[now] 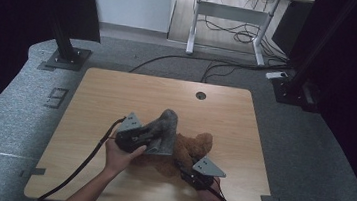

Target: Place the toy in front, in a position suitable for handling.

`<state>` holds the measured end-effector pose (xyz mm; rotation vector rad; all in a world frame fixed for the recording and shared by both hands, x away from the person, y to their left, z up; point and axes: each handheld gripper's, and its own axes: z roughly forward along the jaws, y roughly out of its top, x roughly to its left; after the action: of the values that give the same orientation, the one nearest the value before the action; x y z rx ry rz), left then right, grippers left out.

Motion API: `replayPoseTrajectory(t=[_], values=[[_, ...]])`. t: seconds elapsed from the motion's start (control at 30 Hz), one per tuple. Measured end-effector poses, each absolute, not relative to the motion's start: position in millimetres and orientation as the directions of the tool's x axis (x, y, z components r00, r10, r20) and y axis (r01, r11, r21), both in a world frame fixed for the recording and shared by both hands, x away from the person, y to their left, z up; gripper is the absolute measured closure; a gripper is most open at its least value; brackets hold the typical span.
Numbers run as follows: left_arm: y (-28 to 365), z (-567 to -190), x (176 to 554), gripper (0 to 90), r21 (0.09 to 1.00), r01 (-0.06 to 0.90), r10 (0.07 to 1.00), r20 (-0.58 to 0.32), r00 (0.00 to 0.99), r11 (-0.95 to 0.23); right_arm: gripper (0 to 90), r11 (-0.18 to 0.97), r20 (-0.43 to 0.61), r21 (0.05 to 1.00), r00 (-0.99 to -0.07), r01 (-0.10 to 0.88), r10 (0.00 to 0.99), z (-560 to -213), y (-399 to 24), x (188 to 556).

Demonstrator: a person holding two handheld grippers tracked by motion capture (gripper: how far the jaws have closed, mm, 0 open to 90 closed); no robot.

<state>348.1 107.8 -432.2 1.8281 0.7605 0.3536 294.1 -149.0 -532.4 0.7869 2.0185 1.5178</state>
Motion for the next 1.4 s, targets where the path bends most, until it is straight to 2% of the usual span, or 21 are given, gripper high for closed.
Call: replayPoseTrajectory(t=[0.17, 0.27, 0.33, 0.43, 0.5, 0.57, 0.63, 0.77, 0.93, 1.03, 1.3, 1.4], values=[[95.2, -451.1, 371.5, 75.2, 0.852, 0.429, 0.663, -0.137, 0.736, -0.301, 58.3, 0.219, -0.054, 0.966, -0.716, 0.141, 0.696, -532.5, -149.5, 291.7], [99.5, -464.6, 372.9, 75.9, 0.835, 0.461, 0.672, -0.158, 0.723, -0.3, 53.8, 0.212, -0.042, 0.966, -0.723, 0.146, 0.69, -532.4, -151.4, 293.3], [101.9, -468.2, 369.7, 76.3, 0.842, 0.453, 0.676, -0.154, 0.721, -0.291, 45.7, 0.196, -0.022, 0.968, -0.725, 0.156, 0.688, -531.7, -152.7, 294.5], [104.8, -471.6, 360.6, 76.5, 0.857, 0.428, 0.679, -0.133, 0.722, -0.287, 27.1, 0.172, 0.004, 0.969, -0.706, 0.178, 0.708, -530.8, -154.4, 295.0], [107.9, -475.0, 352.9, 76.6, 0.869, 0.412, 0.679, -0.129, 0.723, -0.273, 15.2, 0.147, 0.073, 0.956, -0.694, 0.252, 0.716, -531.0, -155.9, 296.2], [110.6, -478.0, 347.1, 76.7, 0.877, 0.405, 0.676, -0.136, 0.724, -0.258, 8.3, 0.139, 0.137, 0.934, -0.689, 0.329, 0.711, -532.8, -158.7, 298.8], [112.9, -479.6, 342.1, 76.8, 0.883, 0.398, 0.672, -0.138, 0.727, -0.25, 5.2, 0.143, 0.154, 0.926, -0.697, 0.349, 0.701, -534.4, -160.4, 300.4], [114.2, -478.9, 341.1, 76.8, 0.882, 0.401, 0.671, -0.143, 0.728, -0.247, 4.2, 0.178, 0.132, 0.928, -0.733, 0.328, 0.667, -531.9, -150.6, 305.7], [115.0, -472.5, 344.0, 76.8, 0.892, 0.395, 0.669, -0.158, 0.727, -0.219, 29.9, 0.208, 0.084, 0.932, -0.733, 0.298, 0.675, -531.8, -146.0, 306.2], [106.0, -459.0, 346.9, 76.6, 0.895, 0.39, 0.644, -0.17, 0.746, -0.216, 36.6, 0.204, 0.073, 0.936, -0.724, 0.287, 0.686, -534.1, -145.2, 302.6], [55.8, -436.7, 358.8, 76.0, 0.878, 0.379, 0.592, -0.143, 0.793, -0.294, 38.0, 0.28, -0.071, 0.944, -0.719, 0.175, 0.691, -533.6, -131.8, 290.5], [44.5, -439.7, 366.9, 75.5, 0.86, 0.406, 0.596, -0.156, 0.788, -0.311, 38.2, 0.282, -0.074, 0.943, -0.712, 0.178, 0.698, -534.3, -130.9, 289.5]])
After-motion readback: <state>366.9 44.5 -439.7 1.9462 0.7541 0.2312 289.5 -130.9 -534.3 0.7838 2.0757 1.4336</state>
